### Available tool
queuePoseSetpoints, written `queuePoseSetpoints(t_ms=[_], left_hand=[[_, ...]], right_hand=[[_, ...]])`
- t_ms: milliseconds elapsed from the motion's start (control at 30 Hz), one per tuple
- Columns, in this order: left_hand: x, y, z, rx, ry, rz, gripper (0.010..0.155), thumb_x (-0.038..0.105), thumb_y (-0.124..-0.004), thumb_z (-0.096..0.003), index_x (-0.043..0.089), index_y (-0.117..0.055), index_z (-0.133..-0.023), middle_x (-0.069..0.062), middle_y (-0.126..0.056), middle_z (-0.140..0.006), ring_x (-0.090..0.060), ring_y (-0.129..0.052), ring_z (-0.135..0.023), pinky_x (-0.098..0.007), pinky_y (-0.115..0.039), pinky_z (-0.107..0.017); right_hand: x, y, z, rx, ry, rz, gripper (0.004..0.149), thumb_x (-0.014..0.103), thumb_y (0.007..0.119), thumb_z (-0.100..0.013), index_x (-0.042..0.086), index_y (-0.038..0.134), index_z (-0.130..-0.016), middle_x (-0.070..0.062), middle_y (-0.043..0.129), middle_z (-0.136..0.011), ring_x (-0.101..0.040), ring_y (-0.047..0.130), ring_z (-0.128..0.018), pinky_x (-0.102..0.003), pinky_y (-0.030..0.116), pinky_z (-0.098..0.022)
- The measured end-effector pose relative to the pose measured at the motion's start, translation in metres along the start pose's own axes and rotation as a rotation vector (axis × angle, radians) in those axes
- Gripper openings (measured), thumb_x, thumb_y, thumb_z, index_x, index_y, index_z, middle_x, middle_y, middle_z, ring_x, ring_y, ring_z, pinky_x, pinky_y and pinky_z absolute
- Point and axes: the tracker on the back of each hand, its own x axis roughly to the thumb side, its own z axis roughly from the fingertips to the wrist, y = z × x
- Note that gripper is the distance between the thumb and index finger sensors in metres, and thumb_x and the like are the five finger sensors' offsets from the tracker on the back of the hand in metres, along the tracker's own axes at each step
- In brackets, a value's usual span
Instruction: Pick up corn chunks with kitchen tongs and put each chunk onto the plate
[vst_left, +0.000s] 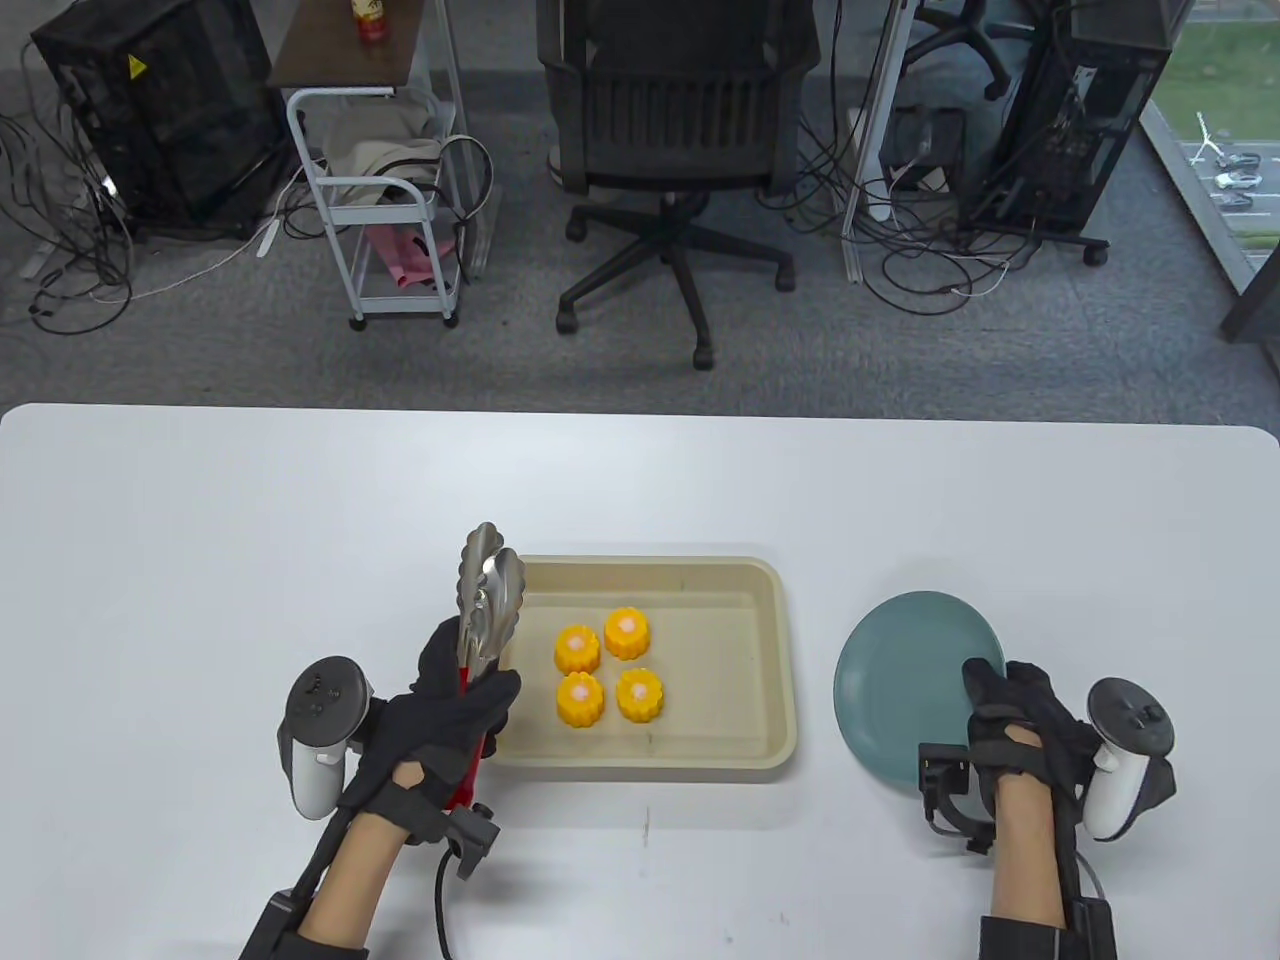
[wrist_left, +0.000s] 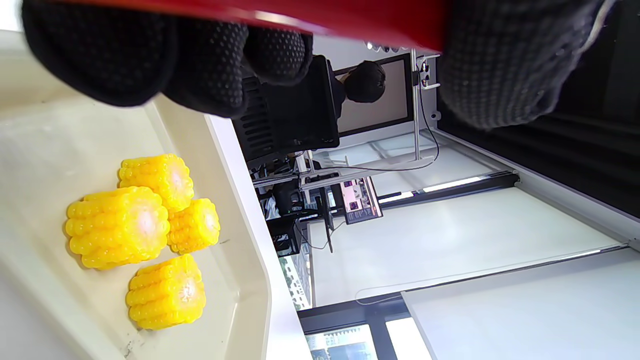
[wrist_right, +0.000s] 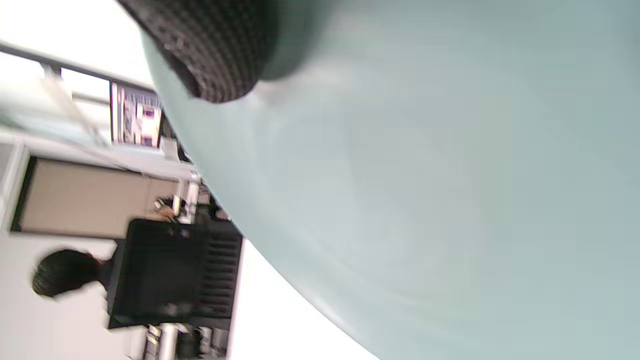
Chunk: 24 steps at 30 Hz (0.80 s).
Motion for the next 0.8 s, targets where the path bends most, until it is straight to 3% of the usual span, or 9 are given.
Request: queuePoseSetpoints(t_ms=[133, 267, 467, 633, 800], left_hand=[[0.0, 0.0, 0.0, -0.002, 0.001, -0.004, 0.106, 0.067, -0.08, -0.0394, 0.012, -0.02, -0.108, -0.021, -0.058, -0.096, -0.041, -0.087, -0.059, -0.057, -0.08, -0.039], [-0.001, 0.0, 0.0, -0.006, 0.006, -0.021, 0.106, 0.067, -0.08, -0.0393, 0.012, -0.02, -0.108, -0.021, -0.058, -0.096, -0.041, -0.087, -0.059, -0.057, -0.08, -0.039], [0.006, 0.001, 0.005, -0.001, -0.007, -0.04, 0.107, 0.067, -0.08, -0.0393, 0.012, -0.02, -0.108, -0.022, -0.057, -0.097, -0.042, -0.086, -0.06, -0.058, -0.079, -0.04], [0.009, 0.003, 0.007, 0.0, 0.013, -0.128, 0.107, 0.066, -0.081, -0.0391, 0.012, -0.021, -0.108, -0.023, -0.057, -0.097, -0.043, -0.086, -0.06, -0.059, -0.079, -0.04], [0.016, 0.005, 0.01, -0.028, 0.054, -0.26, 0.105, 0.067, -0.08, -0.0395, 0.012, -0.024, -0.109, -0.022, -0.061, -0.095, -0.042, -0.088, -0.057, -0.058, -0.08, -0.038]], right_hand=[[0.01, 0.0, 0.016, 0.013, -0.046, -0.211, 0.034, 0.039, 0.071, -0.051, 0.027, 0.06, -0.08, -0.01, 0.058, -0.107, -0.027, 0.099, -0.074, -0.031, 0.096, -0.048], [0.019, 0.015, 0.034, 0.239, -0.051, -0.378, 0.043, 0.036, 0.065, -0.052, 0.021, 0.054, -0.091, -0.015, 0.052, -0.108, -0.03, 0.094, -0.079, -0.035, 0.092, -0.052], [0.018, 0.061, 0.063, 0.46, -0.027, -0.367, 0.051, 0.033, 0.061, -0.053, 0.018, 0.049, -0.1, -0.021, 0.054, -0.108, -0.031, 0.09, -0.084, -0.037, 0.09, -0.055], [-0.001, 0.095, 0.066, 0.53, 0.108, -0.435, 0.052, 0.034, 0.062, -0.052, 0.023, 0.053, -0.102, -0.021, 0.069, -0.105, -0.033, 0.091, -0.085, -0.039, 0.09, -0.056], [-0.004, 0.099, 0.067, 0.566, 0.116, -0.412, 0.052, 0.033, 0.063, -0.052, 0.022, 0.054, -0.101, -0.02, 0.072, -0.104, -0.032, 0.093, -0.084, -0.039, 0.091, -0.055]])
